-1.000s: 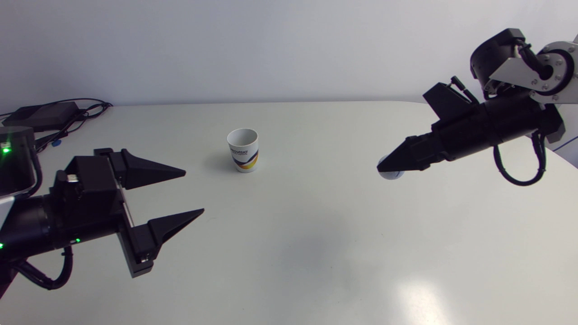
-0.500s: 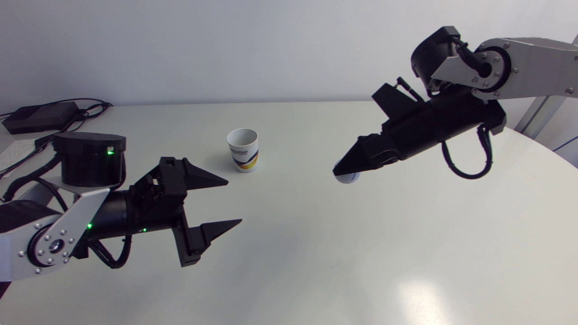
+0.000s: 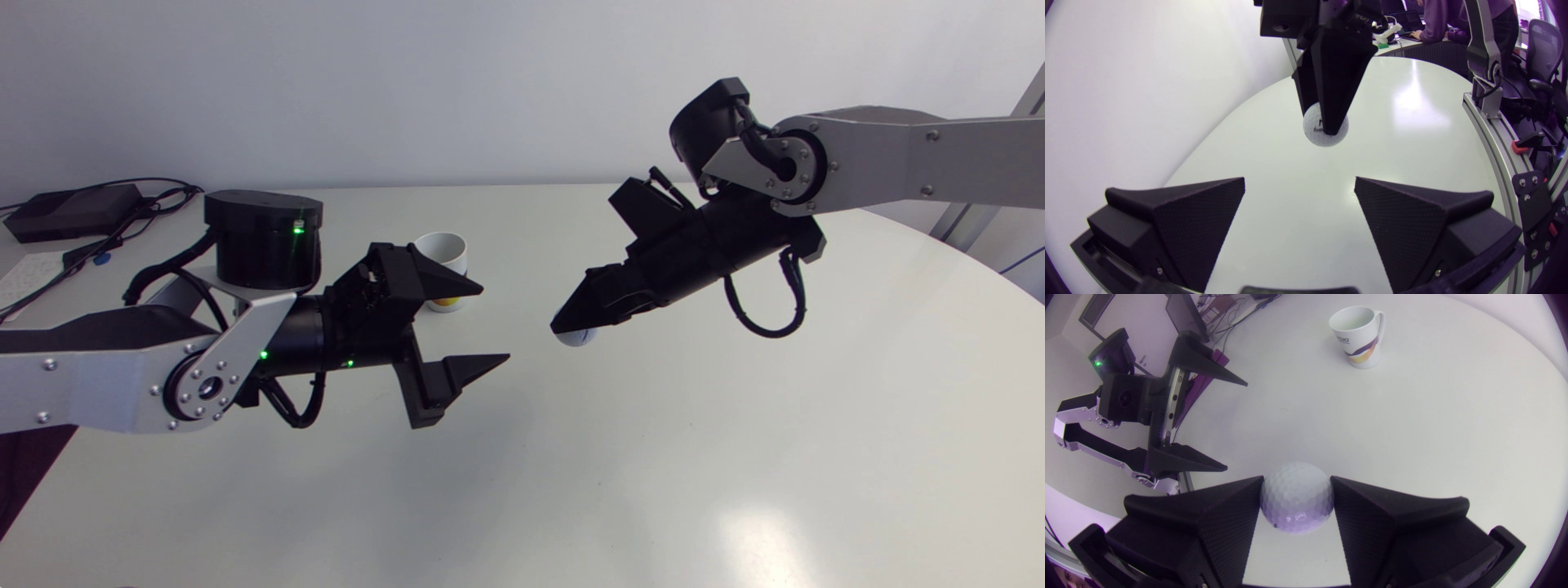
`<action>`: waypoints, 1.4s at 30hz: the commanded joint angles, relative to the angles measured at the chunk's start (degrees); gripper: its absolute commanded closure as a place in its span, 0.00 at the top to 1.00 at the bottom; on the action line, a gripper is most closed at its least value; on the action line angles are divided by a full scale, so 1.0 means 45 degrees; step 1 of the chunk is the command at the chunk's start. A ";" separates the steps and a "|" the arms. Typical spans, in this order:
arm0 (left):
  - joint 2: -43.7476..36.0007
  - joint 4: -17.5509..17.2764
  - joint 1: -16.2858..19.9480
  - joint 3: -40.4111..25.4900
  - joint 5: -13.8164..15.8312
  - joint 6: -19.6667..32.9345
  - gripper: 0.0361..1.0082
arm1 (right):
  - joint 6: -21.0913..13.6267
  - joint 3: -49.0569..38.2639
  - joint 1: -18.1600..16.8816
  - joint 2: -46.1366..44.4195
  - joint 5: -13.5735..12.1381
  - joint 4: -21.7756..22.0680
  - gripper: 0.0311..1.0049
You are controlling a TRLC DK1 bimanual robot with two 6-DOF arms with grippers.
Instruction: Pick up the white golf ball from the table and place it into the cup.
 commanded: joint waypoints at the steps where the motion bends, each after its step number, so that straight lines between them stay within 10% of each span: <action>1: 0.0831 0.0401 -0.0136 0.0500 0.0013 -0.0360 0.95 | 0.0318 -0.0053 0.0080 0.0402 -0.0029 0.0321 0.40; 42: 0.2452 0.1202 -0.0917 0.1125 0.0033 -0.1239 0.95 | 0.0924 0.0630 0.1350 0.1144 0.0323 0.1239 0.40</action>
